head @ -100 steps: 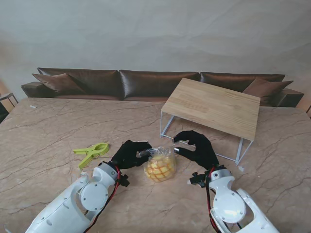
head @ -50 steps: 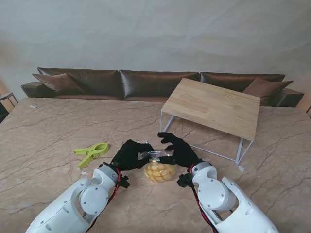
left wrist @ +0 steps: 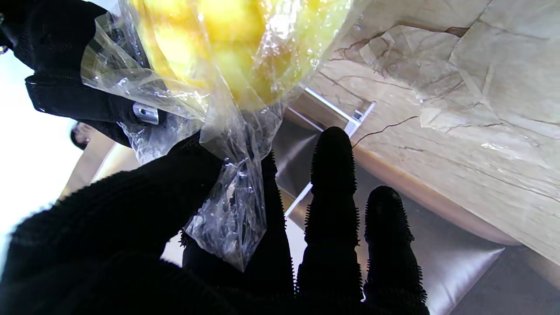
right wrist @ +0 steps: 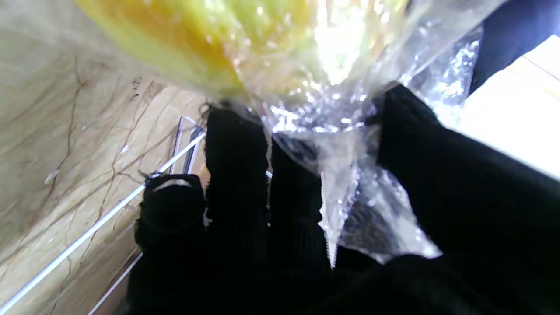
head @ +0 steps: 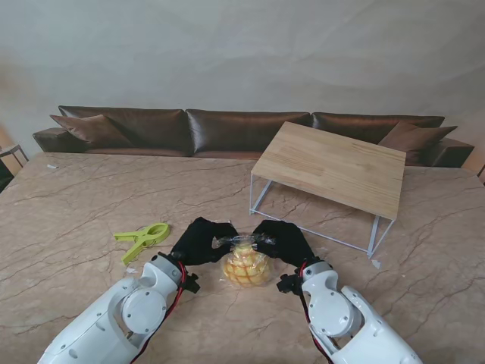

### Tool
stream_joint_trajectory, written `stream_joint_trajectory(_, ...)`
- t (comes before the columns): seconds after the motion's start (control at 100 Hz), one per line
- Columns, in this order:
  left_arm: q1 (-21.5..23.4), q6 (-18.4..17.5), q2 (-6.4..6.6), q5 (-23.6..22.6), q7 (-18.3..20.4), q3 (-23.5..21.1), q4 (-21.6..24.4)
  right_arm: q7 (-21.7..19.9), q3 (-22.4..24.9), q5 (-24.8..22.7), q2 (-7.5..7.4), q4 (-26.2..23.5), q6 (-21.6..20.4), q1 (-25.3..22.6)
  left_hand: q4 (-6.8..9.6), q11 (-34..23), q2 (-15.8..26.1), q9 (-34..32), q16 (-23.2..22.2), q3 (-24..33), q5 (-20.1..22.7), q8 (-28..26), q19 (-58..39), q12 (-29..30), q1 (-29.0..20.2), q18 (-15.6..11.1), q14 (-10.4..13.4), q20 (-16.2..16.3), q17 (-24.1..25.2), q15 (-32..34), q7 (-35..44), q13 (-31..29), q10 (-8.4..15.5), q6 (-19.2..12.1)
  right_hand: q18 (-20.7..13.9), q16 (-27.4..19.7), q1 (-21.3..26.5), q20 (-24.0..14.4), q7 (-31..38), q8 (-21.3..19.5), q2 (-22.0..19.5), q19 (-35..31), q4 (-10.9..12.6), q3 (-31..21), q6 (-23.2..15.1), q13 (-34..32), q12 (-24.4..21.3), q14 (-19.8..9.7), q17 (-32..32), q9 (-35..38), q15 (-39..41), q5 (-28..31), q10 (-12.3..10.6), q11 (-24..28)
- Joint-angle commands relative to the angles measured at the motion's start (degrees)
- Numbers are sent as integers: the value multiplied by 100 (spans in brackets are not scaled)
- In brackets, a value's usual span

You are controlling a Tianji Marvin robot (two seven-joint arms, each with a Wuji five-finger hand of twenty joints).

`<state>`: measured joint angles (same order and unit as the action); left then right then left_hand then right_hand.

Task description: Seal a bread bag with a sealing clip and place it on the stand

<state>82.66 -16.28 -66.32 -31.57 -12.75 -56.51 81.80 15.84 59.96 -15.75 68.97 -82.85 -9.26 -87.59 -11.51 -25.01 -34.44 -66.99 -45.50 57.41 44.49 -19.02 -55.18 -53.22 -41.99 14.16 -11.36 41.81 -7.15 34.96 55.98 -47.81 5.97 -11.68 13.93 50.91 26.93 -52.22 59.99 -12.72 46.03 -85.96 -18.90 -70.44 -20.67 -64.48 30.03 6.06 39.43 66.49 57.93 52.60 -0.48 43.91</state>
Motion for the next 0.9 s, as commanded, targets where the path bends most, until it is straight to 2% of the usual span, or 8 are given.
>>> stream_joint_trajectory(0.0, 36, -21, 6, 61, 60, -52, -2, 143, -29, -210, 60, 42, -26, 42, -56, 68, -131, -66, -72, 137, -82, 53, -98, 48, 56, -30, 108, -48, 46, -16, 53, -57, 278, -141, -97, 168, 446, 29, 94, -270, 58, -238, 92, -357, -340, -266, 244, -140, 225, 429, 280, 176, -33, 323)
stream_joint_trajectory(0.14, 71, -28, 55, 62, 236, -203, 50, 599, -63, -348, 159, 182, -54, 83, 78, 412, -95, 319, 107, -20, -418, 20, 105, 86, 247, -27, 136, -155, 125, -346, -315, 200, 256, -12, -76, 434, 583, 242, 22, -345, 136, -270, 108, -358, -503, -627, 501, -23, 630, 696, 492, 330, -38, 87)
stream_joint_trajectory(0.18, 88, -61, 70, 63, 286, -265, 60, 692, -64, -349, 184, 205, -83, 87, 308, 443, 58, 825, 278, -105, -602, -114, 204, 438, 749, -15, 139, -211, 177, -581, -949, 393, 185, 196, -54, 448, 616, 310, 26, -310, 144, -222, 119, -338, -499, -680, 540, 9, 703, 753, 470, 345, -14, 39)
stream_joint_trajectory(0.22, 120, -113, 96, 68, 380, -354, 91, 724, -57, -352, 191, 201, -94, 82, 757, -95, 572, 1800, 478, -275, -802, -217, 408, 1862, 1549, -26, 162, -285, 251, -877, -1768, 689, 56, 510, -47, 459, 630, 374, 36, -264, 138, -158, 126, -312, -482, -712, 572, 20, 738, 794, 436, 382, -9, -8)
stream_joint_trajectory(0.24, 143, -131, 109, 73, 428, -404, 116, 733, -51, -357, 191, 196, -99, 77, 830, -70, 639, 2030, 540, -413, -890, -219, 483, 2133, 1719, -31, 175, -309, 288, -980, -1962, 808, 19, 589, -43, 477, 636, 428, 55, -240, 134, -111, 133, -301, -477, -721, 613, 25, 757, 811, 416, 386, -11, -47)
stream_joint_trajectory(0.47, 497, -197, 203, -89, 618, -1068, 416, 827, -18, -345, 216, 199, -46, 63, 788, 740, 964, 3486, 1330, -2053, -1436, 386, 1236, 3215, 2285, -254, 445, -629, 471, -1924, -3442, 1687, -287, 973, -4, 525, 651, 527, 82, -195, 142, -16, 136, -290, -418, -726, 730, 33, 752, 856, 367, 397, 29, -110)
stream_joint_trajectory(0.68, 890, -55, 222, -520, 363, -1763, 556, 870, -55, -262, 247, 254, -23, 70, 909, 741, 1202, 3502, 1442, -2122, -1323, 379, 1260, 3263, 2191, -320, 457, -664, 444, -2036, -3415, 1800, -355, 1017, 40, 550, 654, 548, 85, -150, 130, 66, 143, -270, -349, -665, 744, 53, 651, 867, 315, 419, 49, -156)
stream_joint_trajectory(0.89, 1156, 595, 304, -1384, 222, -2347, 639, 841, -105, -270, 243, 257, 16, 84, 811, 877, 761, 3862, 1672, -1740, -1389, 369, 1367, 3453, 2069, -587, 560, -894, 521, -2206, -3417, 2138, -434, 1221, 64, 584, 611, 483, 81, -124, 99, -2, 138, -253, -364, -681, 726, 53, 621, 876, 351, 404, 37, -168)
